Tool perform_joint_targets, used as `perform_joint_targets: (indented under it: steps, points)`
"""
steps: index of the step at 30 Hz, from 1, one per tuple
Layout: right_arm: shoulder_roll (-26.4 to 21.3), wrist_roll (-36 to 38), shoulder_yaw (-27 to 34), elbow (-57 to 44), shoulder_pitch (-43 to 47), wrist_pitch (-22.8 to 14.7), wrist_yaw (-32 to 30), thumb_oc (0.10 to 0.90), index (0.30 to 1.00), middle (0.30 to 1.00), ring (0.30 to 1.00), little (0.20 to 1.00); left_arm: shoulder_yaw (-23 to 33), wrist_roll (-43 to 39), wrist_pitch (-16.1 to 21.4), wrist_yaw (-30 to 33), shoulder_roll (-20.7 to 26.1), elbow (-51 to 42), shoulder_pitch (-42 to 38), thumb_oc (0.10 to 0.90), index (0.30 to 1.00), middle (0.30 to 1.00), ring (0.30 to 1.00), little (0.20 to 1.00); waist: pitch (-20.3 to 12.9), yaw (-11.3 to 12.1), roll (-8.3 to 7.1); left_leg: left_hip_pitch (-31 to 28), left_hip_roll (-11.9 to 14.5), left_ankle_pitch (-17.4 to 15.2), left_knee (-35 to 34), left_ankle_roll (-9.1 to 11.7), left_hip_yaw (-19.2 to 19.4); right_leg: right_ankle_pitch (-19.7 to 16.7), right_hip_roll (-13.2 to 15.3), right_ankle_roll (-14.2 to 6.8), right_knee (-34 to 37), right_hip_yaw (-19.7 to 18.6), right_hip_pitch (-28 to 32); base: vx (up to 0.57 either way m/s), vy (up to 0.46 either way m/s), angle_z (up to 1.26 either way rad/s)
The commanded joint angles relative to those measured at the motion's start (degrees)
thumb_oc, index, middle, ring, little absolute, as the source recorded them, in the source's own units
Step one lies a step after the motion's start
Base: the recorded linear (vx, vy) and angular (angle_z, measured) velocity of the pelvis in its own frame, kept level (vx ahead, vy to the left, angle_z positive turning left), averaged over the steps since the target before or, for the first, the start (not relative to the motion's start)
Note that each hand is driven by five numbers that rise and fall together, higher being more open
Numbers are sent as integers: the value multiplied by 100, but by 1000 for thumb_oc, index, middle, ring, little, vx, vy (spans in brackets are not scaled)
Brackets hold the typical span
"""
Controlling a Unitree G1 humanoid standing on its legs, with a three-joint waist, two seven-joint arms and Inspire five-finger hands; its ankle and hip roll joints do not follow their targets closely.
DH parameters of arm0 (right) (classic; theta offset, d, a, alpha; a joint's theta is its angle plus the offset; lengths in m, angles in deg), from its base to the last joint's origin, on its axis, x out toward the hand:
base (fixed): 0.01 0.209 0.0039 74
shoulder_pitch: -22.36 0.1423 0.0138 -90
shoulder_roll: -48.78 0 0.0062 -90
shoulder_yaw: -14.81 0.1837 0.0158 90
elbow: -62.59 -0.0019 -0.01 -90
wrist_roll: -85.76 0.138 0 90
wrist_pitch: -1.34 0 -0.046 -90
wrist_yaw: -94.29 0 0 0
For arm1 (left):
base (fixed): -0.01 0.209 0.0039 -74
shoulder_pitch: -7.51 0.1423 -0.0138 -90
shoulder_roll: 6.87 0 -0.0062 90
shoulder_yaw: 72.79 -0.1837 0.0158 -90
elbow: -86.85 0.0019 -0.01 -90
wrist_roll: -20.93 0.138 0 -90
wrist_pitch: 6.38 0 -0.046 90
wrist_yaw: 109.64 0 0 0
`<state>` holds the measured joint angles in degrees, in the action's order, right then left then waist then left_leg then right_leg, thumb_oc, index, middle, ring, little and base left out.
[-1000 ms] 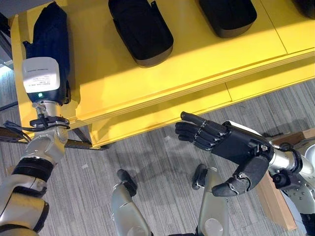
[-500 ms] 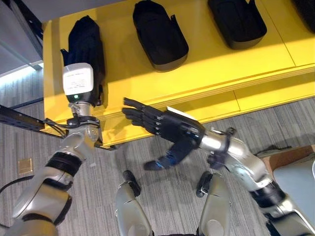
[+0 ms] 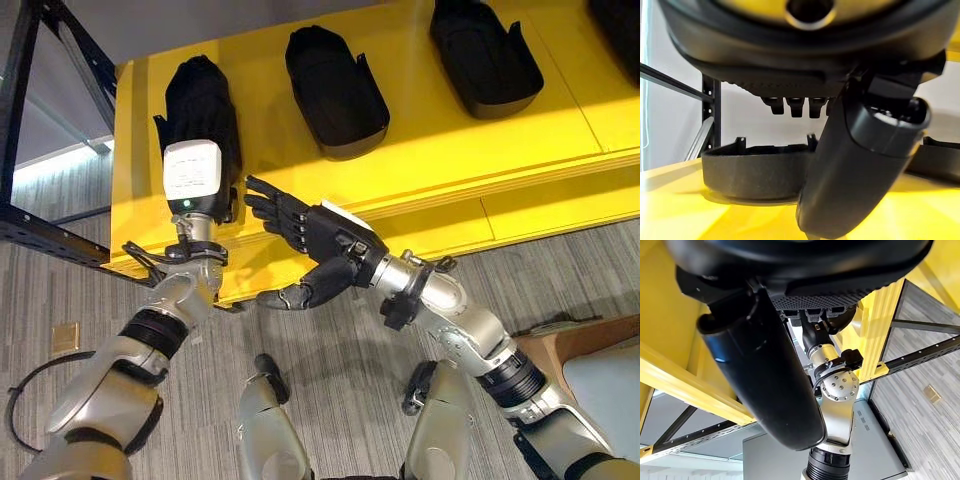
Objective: Move parts from the plastic box to the shelf.
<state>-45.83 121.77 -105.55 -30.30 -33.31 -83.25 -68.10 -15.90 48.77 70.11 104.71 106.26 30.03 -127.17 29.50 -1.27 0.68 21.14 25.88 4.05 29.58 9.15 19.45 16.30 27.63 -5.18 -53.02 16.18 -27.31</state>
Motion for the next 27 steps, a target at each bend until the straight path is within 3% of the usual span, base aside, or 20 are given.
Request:
perform_joint_targets:
  steps: [1, 9, 19, 23, 27]
  points:
    - [672, 81, 193, -29, 491, -380, -79, 900, 1000, 1000, 1000, 1000, -133, 372, -244, 488, 88, -287, -599, 900, 1000, 1000, 1000, 1000, -513, 160, 115, 168, -6, -195, -176, 21, -244, 196, 74, -352, 439, 122, 430, 55, 0, -1]
    - [802, 115, 77, -71, 592, -214, -354, 900, 1000, 1000, 1000, 1000, -225, 316, -568, 819, 177, 18, -830, 900, 1000, 1000, 1000, 1000, -519, 172, 116, 104, 29, -227, -83, 16, -255, 193, 118, -318, 350, 114, 485, 51, -12, 2]
    - [871, 154, 50, -43, 633, -137, -518, 900, 1000, 1000, 1000, 1000, -244, 216, -810, 733, 169, 278, -924, 900, 1000, 1000, 1000, 1000, -547, 193, 125, -14, 54, -245, -67, 23, -259, 170, 161, -307, 384, 137, 638, 38, -12, 1]
    - [864, 202, 52, -53, 629, -101, -545, 900, 1000, 1000, 1000, 1000, -248, 105, -786, 922, 189, 279, -870, 900, 1000, 1000, 1000, 1000, -545, 197, 127, -63, 62, -254, -58, 15, -257, 167, 176, -298, 362, 124, 671, 20, -1, 1]
    - [897, 191, 45, -23, 609, -129, -593, 900, 1000, 1000, 1000, 1000, -109, -72, -424, 1303, 155, 304, -849, 900, 1000, 1000, 1000, 1000, -564, 213, 123, -67, 69, -256, -42, 14, -276, 163, 187, -291, 346, 112, 676, 8, -5, 0]
